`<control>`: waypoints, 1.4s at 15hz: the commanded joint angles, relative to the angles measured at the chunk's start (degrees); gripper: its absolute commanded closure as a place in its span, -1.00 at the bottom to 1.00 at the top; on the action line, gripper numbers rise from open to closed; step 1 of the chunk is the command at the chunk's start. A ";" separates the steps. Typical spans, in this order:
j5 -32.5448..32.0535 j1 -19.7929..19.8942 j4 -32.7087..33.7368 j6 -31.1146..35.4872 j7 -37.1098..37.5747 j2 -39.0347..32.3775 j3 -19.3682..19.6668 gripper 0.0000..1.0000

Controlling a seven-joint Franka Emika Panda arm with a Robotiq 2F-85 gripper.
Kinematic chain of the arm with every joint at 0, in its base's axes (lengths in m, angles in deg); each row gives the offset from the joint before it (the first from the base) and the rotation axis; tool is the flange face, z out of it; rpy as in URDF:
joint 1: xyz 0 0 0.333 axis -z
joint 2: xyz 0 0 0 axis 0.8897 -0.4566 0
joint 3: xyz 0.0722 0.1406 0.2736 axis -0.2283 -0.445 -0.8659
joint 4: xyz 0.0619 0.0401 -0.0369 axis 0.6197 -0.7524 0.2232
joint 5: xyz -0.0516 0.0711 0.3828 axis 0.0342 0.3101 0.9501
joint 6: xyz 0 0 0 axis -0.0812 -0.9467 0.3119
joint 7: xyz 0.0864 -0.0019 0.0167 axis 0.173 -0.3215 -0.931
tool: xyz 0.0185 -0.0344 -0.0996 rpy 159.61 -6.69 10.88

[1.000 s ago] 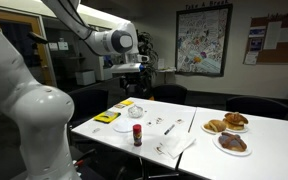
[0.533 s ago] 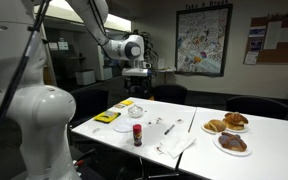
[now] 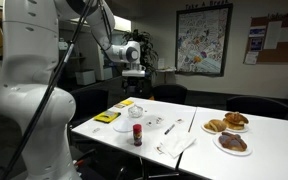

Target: Take the lid of the glass container, put some candy in it and put the lid back on

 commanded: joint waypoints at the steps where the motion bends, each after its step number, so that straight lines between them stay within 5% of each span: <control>1: -3.12 0.45 4.92 -1.73 -0.21 -4.52 -2.82 -1.00; 9: -2.57 1.53 2.82 0.26 0.33 -3.32 -3.43 -1.00; 21: -3.95 2.37 18.90 -1.13 -11.11 -19.85 -6.21 -1.00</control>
